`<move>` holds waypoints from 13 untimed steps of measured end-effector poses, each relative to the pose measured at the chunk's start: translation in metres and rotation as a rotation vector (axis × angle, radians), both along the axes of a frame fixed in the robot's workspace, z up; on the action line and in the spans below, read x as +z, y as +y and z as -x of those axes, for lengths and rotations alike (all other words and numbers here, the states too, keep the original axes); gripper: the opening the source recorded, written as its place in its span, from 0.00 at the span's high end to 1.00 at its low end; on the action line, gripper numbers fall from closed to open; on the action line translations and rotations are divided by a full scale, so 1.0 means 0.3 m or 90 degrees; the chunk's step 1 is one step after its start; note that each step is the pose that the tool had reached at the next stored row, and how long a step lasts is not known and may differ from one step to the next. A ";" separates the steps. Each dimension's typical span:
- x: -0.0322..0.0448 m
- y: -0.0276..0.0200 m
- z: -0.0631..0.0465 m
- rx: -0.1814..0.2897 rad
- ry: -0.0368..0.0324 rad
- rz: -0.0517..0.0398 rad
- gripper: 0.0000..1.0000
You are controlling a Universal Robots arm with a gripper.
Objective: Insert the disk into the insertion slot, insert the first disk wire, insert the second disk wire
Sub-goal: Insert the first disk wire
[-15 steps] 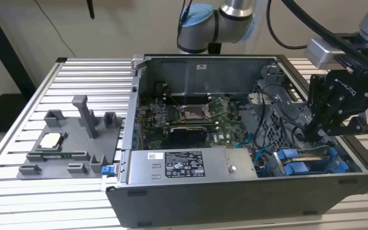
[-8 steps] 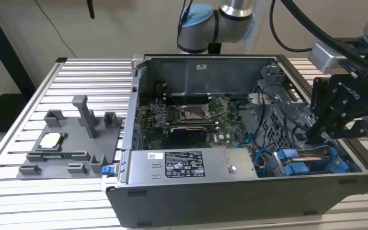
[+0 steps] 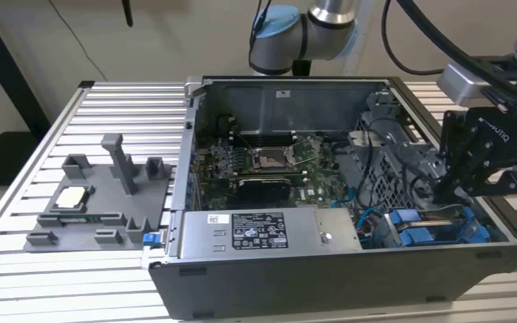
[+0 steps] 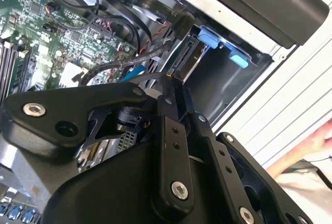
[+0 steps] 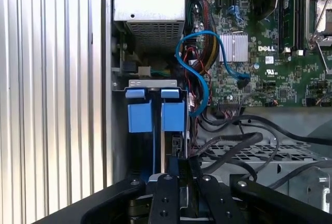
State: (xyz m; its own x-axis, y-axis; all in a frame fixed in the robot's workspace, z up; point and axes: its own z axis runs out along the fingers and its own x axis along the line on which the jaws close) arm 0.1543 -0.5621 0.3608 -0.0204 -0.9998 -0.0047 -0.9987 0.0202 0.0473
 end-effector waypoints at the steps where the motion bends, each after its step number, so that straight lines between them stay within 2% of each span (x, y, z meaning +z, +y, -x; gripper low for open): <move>1: -0.001 0.000 -0.001 0.000 0.0000 0.0001 0.81; 13: -0.009 0.000 -0.013 0.001 -0.0003 0.0001 0.81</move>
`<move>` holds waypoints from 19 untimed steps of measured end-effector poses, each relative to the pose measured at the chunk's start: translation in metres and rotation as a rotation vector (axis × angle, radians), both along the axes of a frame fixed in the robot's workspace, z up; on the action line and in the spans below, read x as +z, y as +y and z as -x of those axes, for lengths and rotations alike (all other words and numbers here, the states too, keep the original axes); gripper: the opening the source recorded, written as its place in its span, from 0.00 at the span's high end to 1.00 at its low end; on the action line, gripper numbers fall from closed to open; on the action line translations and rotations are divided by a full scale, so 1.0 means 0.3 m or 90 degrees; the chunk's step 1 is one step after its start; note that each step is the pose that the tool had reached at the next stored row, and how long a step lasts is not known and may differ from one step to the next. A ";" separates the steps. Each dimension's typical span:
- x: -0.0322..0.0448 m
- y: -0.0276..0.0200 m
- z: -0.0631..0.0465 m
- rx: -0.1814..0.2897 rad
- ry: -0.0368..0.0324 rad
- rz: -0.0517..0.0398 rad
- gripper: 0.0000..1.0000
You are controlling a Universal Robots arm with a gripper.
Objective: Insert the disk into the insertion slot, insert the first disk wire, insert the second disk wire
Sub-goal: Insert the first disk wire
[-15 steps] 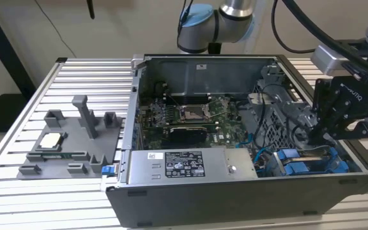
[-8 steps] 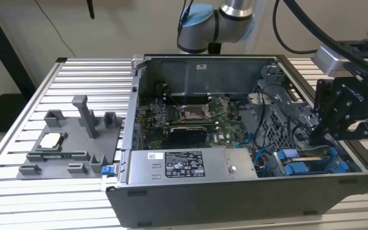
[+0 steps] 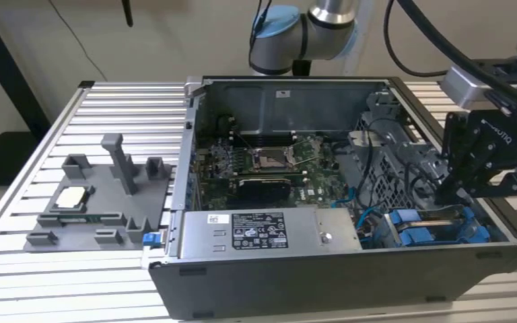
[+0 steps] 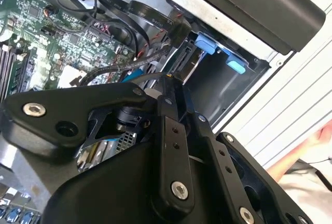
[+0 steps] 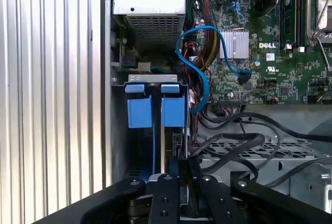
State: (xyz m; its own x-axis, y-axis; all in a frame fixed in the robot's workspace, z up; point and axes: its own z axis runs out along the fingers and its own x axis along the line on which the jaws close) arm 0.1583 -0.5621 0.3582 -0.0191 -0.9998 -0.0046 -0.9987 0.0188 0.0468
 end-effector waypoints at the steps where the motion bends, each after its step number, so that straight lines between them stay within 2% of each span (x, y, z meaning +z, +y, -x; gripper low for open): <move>1: -0.001 0.000 -0.001 0.000 0.0000 0.0000 0.81; 19: -0.013 0.000 -0.015 0.001 -0.0005 -0.0001 0.81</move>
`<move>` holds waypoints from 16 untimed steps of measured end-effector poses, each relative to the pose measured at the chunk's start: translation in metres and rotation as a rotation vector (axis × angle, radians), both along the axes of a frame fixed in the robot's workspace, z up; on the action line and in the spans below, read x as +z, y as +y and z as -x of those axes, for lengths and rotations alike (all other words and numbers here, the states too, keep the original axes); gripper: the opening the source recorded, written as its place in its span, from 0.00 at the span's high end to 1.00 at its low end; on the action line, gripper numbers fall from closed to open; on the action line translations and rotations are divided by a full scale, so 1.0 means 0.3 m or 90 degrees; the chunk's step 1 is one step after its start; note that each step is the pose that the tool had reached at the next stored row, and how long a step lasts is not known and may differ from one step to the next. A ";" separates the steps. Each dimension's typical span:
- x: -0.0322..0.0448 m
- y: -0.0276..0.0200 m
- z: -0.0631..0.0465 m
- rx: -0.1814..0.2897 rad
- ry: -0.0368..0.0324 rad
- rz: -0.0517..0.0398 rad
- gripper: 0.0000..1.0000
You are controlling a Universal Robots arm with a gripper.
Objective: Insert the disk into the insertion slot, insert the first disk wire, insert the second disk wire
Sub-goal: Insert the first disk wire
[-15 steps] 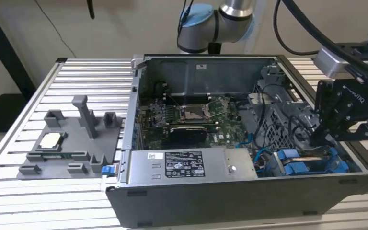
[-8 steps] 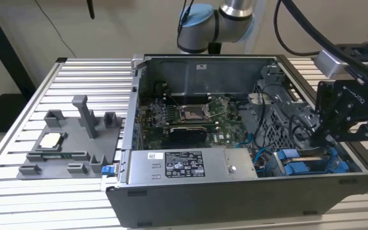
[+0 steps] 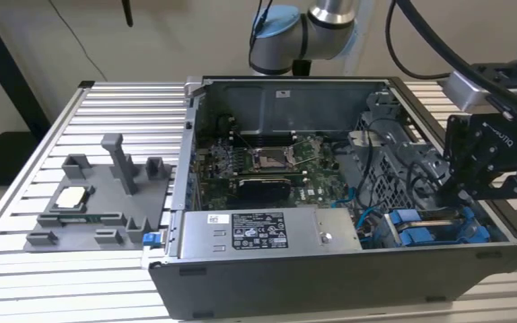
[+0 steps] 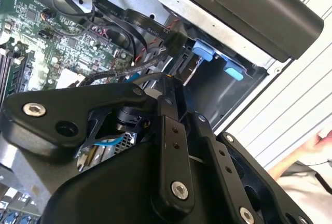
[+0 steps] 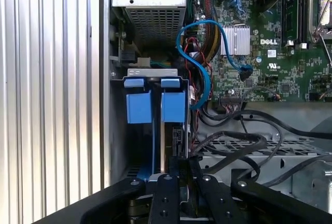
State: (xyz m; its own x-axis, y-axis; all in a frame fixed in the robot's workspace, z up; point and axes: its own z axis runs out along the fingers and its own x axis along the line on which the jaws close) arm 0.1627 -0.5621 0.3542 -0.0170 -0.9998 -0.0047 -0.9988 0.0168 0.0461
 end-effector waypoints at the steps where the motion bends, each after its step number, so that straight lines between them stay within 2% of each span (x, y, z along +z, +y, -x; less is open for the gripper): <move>1: -0.003 0.000 -0.004 0.001 -0.0002 0.0001 0.81; 8: -0.008 -0.001 -0.005 0.001 -0.0006 0.0021 0.81; 16: -0.018 -0.002 -0.010 0.001 -0.0006 0.0108 0.81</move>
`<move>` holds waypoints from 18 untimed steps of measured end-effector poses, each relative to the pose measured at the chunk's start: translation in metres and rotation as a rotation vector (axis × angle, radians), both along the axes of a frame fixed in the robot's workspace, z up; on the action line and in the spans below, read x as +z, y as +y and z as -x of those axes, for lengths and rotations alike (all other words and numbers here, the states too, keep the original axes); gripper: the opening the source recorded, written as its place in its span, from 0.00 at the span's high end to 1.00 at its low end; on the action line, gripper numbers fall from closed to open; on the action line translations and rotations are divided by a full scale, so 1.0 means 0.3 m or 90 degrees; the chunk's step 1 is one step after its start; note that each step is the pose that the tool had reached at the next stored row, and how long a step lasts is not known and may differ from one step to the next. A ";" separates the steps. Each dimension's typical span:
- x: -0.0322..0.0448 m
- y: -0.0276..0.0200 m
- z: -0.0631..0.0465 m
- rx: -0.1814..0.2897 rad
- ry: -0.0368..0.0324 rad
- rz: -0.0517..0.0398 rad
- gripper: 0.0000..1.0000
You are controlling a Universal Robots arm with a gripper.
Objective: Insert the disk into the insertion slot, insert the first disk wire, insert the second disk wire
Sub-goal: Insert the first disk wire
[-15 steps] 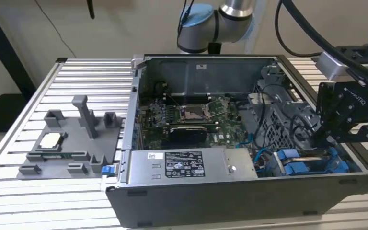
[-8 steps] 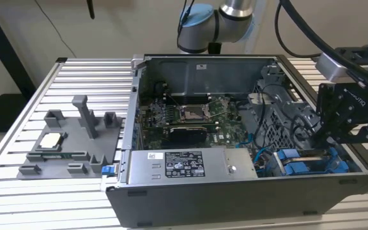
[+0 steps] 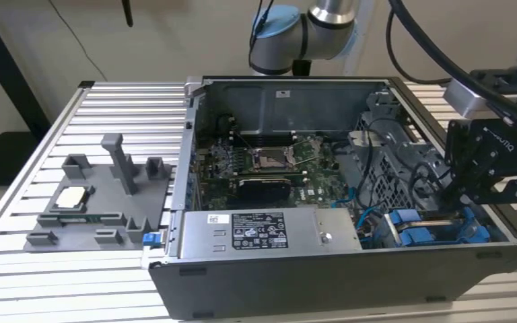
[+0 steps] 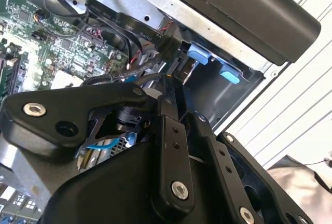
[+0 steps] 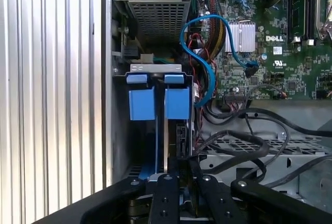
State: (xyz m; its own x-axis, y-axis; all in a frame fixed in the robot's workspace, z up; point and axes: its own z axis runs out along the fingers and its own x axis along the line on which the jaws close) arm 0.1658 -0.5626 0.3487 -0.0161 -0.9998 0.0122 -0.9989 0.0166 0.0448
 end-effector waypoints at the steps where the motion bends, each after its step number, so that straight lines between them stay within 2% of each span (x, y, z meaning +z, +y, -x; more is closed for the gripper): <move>1: -0.002 0.000 -0.001 0.000 -0.0001 0.0006 0.81; 10: -0.016 0.002 -0.009 0.000 -0.0038 0.0011 0.81; 18: -0.020 0.011 -0.011 0.000 -0.0055 0.0012 0.81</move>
